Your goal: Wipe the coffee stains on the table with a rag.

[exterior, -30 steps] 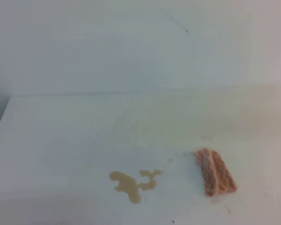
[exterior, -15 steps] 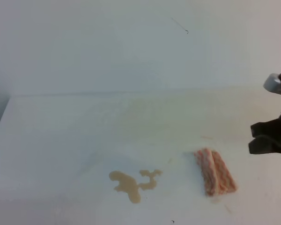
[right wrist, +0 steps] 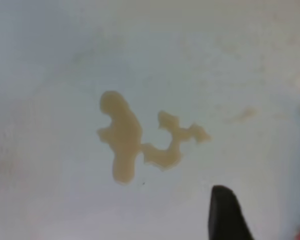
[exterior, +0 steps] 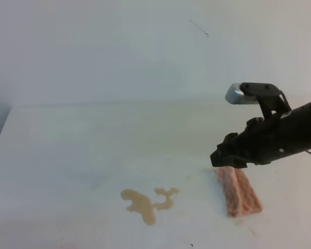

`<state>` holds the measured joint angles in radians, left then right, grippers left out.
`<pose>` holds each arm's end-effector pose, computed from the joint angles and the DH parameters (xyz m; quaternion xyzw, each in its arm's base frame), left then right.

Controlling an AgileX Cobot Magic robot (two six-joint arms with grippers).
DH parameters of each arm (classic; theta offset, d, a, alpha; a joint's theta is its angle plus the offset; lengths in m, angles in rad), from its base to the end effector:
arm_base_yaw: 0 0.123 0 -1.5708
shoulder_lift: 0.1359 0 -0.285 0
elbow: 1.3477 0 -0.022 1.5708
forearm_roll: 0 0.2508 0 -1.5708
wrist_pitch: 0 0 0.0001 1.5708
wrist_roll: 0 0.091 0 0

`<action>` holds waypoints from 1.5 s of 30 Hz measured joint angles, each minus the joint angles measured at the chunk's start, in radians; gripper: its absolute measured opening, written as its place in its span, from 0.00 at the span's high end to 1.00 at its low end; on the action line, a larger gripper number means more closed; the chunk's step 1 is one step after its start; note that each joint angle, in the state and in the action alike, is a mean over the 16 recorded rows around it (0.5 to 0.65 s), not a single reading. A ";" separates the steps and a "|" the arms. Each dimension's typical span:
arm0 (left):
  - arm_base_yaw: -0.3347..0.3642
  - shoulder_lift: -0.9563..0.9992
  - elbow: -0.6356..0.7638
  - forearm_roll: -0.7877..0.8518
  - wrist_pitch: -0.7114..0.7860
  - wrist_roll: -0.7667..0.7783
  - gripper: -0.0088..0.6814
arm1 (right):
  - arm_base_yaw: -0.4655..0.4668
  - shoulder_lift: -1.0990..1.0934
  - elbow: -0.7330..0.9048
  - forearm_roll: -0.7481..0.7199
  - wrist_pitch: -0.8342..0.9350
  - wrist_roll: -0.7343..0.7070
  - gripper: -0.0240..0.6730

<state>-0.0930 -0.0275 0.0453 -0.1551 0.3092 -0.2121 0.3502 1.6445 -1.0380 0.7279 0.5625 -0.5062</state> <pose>0.0531 -0.0093 0.1718 -0.0901 0.7803 -0.1569 0.5987 0.3052 0.1459 0.2267 -0.1525 0.9271 0.2387 0.2456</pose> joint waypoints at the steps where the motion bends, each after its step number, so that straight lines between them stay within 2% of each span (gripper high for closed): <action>1: 0.000 0.000 0.000 0.000 0.000 0.000 0.99 | 0.006 0.013 -0.006 -0.006 -0.003 0.002 0.55; 8: 0.000 0.000 0.000 0.000 0.000 0.000 0.99 | 0.021 0.124 -0.029 -0.070 -0.045 0.037 0.41; 15: 0.000 0.000 0.000 0.000 0.000 0.000 0.99 | 0.021 0.234 -0.034 -0.153 -0.104 0.066 0.41; 19: 0.000 0.000 0.000 0.000 0.000 0.000 0.99 | 0.020 0.279 -0.038 -0.184 -0.125 0.073 0.48; 29: 0.000 0.000 0.000 0.000 0.000 0.000 0.99 | 0.019 0.332 -0.094 -0.192 -0.066 0.072 0.79; 33: 0.000 0.000 0.000 0.000 0.000 0.000 0.99 | 0.022 0.340 -0.148 -0.166 -0.017 0.064 0.88; 45: 0.000 0.000 0.000 0.000 0.000 0.000 0.99 | 0.103 0.392 -0.306 -0.099 0.063 0.041 0.91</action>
<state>-0.0930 -0.0275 0.0453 -0.1551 0.3092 -0.2121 0.4528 2.0361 -1.3445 0.6290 0.6253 -0.4653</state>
